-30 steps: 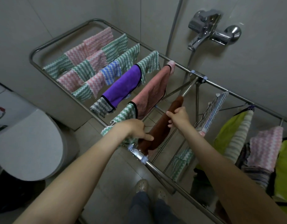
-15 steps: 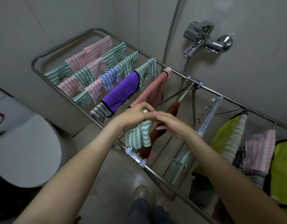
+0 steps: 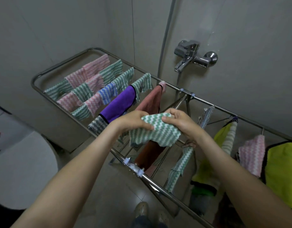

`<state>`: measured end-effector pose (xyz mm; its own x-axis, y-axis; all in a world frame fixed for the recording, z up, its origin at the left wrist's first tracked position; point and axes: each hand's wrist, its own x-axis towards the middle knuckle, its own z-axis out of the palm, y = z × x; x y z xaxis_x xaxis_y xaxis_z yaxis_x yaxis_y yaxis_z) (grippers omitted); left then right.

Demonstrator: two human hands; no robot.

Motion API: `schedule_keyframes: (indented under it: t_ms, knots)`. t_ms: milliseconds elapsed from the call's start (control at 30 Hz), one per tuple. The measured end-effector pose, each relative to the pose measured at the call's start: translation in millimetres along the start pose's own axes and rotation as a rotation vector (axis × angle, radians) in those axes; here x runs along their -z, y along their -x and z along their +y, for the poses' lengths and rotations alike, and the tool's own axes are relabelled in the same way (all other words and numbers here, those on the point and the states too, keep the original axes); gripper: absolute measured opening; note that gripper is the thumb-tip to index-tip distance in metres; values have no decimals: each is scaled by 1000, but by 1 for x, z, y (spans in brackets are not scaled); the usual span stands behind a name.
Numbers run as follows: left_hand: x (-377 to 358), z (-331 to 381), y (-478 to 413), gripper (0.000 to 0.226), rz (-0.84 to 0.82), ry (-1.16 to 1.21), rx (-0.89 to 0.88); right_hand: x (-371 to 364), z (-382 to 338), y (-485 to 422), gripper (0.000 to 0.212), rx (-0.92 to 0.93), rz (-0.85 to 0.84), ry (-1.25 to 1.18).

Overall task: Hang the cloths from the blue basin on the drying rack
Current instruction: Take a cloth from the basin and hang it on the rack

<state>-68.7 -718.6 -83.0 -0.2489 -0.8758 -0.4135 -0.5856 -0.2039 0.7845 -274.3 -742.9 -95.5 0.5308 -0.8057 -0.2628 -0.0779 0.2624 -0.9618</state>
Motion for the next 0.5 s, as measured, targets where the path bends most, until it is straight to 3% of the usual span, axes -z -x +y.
schedule_keyframes:
  t_ms: [133,200,333,400,500]
  knots:
    - [2,9,-6,21,66,-228,-34,13,-8,6,17,22,10,196]
    - [1,17,-10,18,149,-339,-64,19,-8,4,24,111,157,349]
    - [-3,34,-24,16,578,-280,-217,29,-13,-1,37,484,556,542]
    - [-2,35,-32,15,669,-341,-336,34,-16,1,29,652,579,684]
    - [-4,20,-39,24,593,-438,-419,36,-1,5,15,726,463,883]
